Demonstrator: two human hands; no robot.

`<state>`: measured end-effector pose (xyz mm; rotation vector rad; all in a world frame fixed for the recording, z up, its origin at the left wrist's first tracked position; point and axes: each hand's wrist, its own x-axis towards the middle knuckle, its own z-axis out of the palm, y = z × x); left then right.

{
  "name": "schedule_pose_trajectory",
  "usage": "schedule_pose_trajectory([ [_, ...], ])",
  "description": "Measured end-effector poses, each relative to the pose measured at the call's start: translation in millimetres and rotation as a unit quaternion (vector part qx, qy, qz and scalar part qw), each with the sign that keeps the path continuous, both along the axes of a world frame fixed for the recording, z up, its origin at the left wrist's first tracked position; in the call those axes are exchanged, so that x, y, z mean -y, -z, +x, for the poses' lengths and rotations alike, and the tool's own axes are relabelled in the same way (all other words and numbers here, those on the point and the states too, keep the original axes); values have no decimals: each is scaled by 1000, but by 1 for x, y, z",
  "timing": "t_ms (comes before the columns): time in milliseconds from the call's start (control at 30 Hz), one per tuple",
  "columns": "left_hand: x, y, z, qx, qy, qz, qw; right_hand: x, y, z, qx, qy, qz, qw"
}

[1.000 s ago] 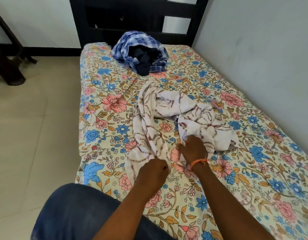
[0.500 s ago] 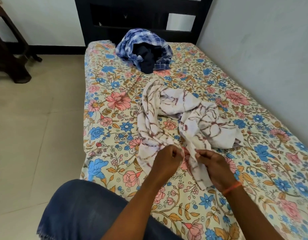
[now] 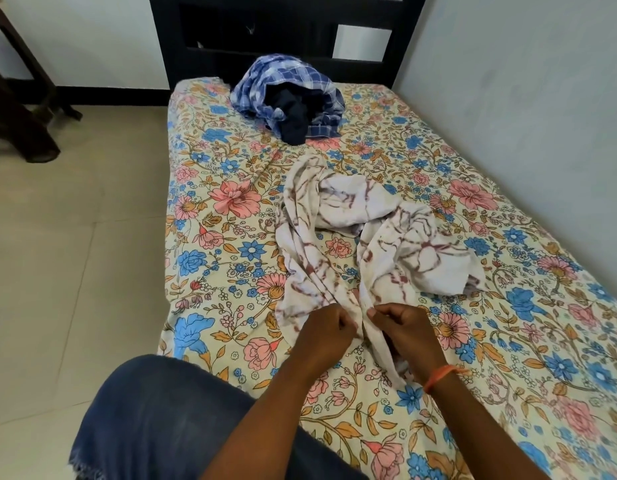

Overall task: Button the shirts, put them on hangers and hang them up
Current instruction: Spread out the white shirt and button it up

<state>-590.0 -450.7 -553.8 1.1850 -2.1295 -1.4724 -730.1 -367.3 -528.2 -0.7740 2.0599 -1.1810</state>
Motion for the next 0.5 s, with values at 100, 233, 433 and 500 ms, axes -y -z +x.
schedule_pose_trajectory([
  [100,1,1,0,-9,-1,3,1000,3,8,0,-73,14,-11,997],
  [233,1,-1,0,-16,-9,4,1000,20,14,6,-82,15,-22,996],
  [433,2,-7,0,-43,-43,19,998,27,11,9,-4,57,-61,997],
  [500,2,-13,-1,-79,-73,58,992,20,7,8,61,136,-123,981],
])
